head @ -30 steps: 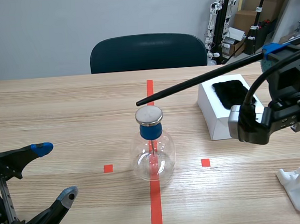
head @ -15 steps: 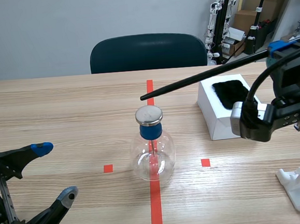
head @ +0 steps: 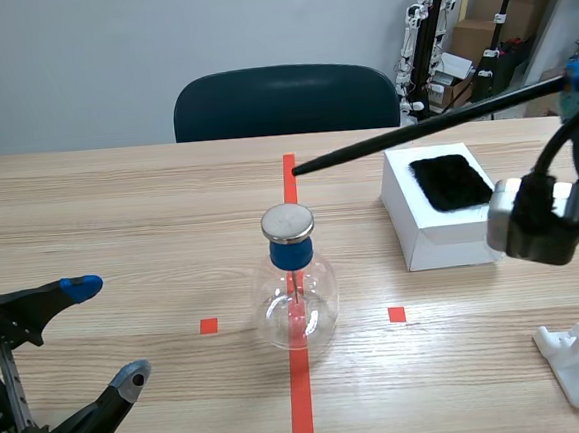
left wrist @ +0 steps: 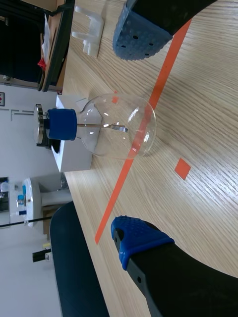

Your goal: Do the electroscope experiment. move the rod toward and away from the electroscope

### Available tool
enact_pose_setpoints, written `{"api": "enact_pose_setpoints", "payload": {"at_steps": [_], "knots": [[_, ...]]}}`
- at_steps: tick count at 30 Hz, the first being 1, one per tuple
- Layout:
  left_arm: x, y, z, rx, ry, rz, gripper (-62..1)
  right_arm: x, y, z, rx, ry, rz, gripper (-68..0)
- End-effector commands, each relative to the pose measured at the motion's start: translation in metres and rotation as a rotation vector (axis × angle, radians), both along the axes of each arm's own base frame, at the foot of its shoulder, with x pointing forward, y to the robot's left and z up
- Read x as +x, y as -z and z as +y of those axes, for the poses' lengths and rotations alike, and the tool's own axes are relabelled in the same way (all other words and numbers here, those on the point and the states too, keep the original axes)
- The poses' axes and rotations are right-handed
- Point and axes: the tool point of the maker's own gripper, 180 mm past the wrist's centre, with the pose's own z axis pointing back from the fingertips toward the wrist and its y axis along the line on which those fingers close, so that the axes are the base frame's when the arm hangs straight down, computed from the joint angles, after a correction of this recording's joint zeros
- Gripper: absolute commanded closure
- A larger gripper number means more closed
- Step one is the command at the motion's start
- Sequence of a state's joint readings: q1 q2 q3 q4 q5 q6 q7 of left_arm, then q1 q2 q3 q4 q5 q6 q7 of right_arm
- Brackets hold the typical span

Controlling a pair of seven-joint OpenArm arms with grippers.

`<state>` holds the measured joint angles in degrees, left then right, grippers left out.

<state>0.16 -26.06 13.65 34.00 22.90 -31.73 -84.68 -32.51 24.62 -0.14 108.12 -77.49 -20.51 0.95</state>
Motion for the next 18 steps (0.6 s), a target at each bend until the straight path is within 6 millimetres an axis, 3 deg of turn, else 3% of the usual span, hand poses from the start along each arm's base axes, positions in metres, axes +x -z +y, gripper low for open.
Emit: {"api": "enact_pose_setpoints", "payload": {"at_steps": [1, 9, 18], "knots": [[0.003, -0.009, 0.003, -0.02, -0.003, -0.029, -62.3, -0.003, -0.022, -0.005, 0.014, -0.001, -0.05, -0.6], [0.003, -0.009, 0.003, -0.02, -0.003, -0.029, -62.3, -0.025, -0.056, -0.038, 0.161, 0.053, -0.067, -0.6], [0.003, -0.009, 0.003, -0.02, -0.003, -0.029, -62.3, -0.052, -0.054, -0.072, 0.275, 0.109, -0.013, -0.6]]}}
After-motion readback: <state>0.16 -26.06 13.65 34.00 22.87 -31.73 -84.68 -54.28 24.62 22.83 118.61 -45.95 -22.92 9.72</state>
